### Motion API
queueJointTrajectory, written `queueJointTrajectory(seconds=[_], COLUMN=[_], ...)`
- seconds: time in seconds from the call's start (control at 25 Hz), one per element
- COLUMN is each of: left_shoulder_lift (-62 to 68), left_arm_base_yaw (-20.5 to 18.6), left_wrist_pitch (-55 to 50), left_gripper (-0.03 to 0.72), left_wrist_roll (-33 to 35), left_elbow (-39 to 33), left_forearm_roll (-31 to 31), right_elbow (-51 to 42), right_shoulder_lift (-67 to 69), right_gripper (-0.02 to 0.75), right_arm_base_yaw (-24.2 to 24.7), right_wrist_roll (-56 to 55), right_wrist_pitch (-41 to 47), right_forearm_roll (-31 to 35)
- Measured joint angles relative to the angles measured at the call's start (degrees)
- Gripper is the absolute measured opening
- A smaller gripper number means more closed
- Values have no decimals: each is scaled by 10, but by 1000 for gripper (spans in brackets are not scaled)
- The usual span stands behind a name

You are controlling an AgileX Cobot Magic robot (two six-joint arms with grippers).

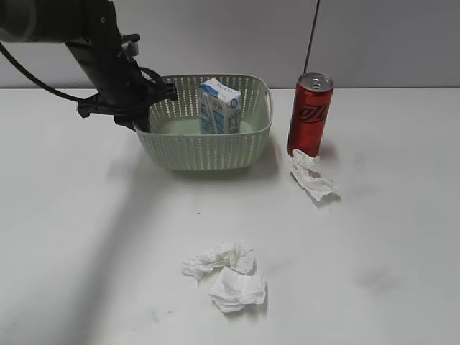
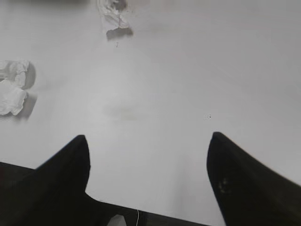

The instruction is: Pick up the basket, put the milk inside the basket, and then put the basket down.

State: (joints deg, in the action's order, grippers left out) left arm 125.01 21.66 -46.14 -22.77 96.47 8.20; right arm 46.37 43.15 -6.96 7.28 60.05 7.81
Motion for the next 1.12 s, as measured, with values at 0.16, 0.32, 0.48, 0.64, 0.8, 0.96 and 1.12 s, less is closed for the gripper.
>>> queueJointTrajectory(seconds=[0.16,0.32,0.48,0.64,0.8,0.96,1.12], left_shoulder_lift=[9,9,8,-12,-65,-125,-164], left_arm_base_yaw=[0,1,1,1,1,1,-18], left_wrist_pitch=[0,-1,-14,-49,-90,-140,-204], left_gripper=[27,138,415,645,680,668,645], left_wrist_roll=[0,-2,-2,-3,64,99,128], left_elbow=[0,3,5,5,5,7,8], left_forearm_roll=[1,11,16,8,-13,-71,-101], right_elbow=[0,0,0,-1,-27,-69,-128], right_shoulder_lift=[-6,-6,-6,-7,-39,-105,-177], right_gripper=[586,586,585,585,585,585,585], right_arm_base_yaw=[0,0,0,0,0,0,0], right_wrist_roll=[0,0,1,1,1,1,1], right_wrist_pitch=[1,1,0,5,4,4,-1], right_forearm_roll=[0,0,0,0,0,-4,-20])
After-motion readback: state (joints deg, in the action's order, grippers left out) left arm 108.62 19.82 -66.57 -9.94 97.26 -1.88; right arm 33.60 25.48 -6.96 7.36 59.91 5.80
